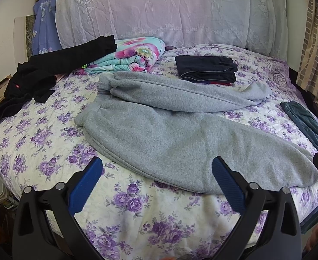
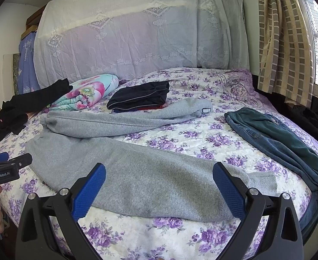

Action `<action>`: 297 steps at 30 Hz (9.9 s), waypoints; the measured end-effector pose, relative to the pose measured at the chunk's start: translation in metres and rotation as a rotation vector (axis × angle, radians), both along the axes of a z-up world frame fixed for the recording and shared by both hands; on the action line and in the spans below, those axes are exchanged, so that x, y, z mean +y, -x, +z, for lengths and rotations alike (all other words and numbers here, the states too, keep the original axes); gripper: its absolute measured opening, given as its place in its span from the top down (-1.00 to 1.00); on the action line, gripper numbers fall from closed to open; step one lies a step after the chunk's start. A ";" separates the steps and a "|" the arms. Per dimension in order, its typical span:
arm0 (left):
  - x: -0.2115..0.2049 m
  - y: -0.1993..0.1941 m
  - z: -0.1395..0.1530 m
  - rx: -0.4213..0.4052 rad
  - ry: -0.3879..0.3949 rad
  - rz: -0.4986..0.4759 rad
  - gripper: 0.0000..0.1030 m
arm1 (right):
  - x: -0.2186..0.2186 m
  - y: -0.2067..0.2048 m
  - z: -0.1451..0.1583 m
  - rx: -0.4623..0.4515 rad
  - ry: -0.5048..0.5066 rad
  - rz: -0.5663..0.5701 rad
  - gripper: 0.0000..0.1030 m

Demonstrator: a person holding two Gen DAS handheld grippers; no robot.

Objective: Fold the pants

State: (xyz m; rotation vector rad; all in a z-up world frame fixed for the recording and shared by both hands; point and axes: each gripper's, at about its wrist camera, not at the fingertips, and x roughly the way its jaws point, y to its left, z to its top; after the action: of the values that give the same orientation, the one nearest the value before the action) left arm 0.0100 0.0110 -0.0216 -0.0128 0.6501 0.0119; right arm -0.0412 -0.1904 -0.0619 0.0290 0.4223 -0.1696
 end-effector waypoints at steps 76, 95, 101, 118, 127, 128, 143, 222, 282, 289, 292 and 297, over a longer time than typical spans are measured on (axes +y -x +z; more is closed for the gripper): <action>0.141 -0.325 0.038 0.308 0.646 0.060 0.57 | -0.118 -0.128 -0.009 0.067 -0.167 -0.125 -0.93; 0.156 -0.362 -0.007 0.141 0.678 0.098 -0.39 | -0.190 -0.265 0.028 0.172 -0.207 -0.042 -0.93; 0.165 -0.378 -0.039 0.176 0.700 0.157 -0.17 | -0.238 -0.332 -0.007 0.223 -0.450 -0.088 -0.93; 0.139 -0.383 -0.050 0.142 0.465 0.120 -0.32 | -0.253 -0.419 -0.054 0.168 -0.658 -0.060 0.27; 0.144 -0.381 -0.050 0.121 0.511 0.107 -0.31 | -0.248 -0.389 -0.025 0.106 -0.630 -0.048 0.60; 0.146 -0.380 -0.049 0.116 0.524 0.106 -0.28 | -0.249 -0.380 -0.019 0.097 -0.639 -0.049 0.60; 0.157 -0.366 -0.041 0.077 0.579 0.110 -0.02 | -0.249 -0.275 -0.024 0.120 -0.669 -0.125 0.74; 0.159 -0.378 -0.052 0.149 0.497 0.146 -0.67 | -0.271 -0.342 -0.079 0.303 -0.650 -0.195 0.68; 0.256 -0.218 -0.089 0.287 0.993 0.044 0.52 | -0.215 -0.020 -0.084 0.232 -0.735 -0.124 0.75; 0.252 -0.196 -0.072 0.243 0.991 0.067 0.53 | -0.261 -0.055 -0.020 0.145 -0.714 -0.070 0.83; 0.247 -0.170 -0.062 0.212 0.994 0.063 0.54 | -0.283 -0.074 0.014 0.125 -0.613 -0.088 0.98; 0.248 -0.145 -0.081 0.252 0.971 0.095 0.54 | -0.316 -0.079 -0.005 0.198 -0.517 -0.215 1.00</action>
State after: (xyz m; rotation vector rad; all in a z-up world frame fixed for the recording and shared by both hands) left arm 0.1552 0.2595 -0.1025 -0.9915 0.8541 -0.2147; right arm 0.0373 -0.5068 -0.0665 0.5711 0.6526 -0.2725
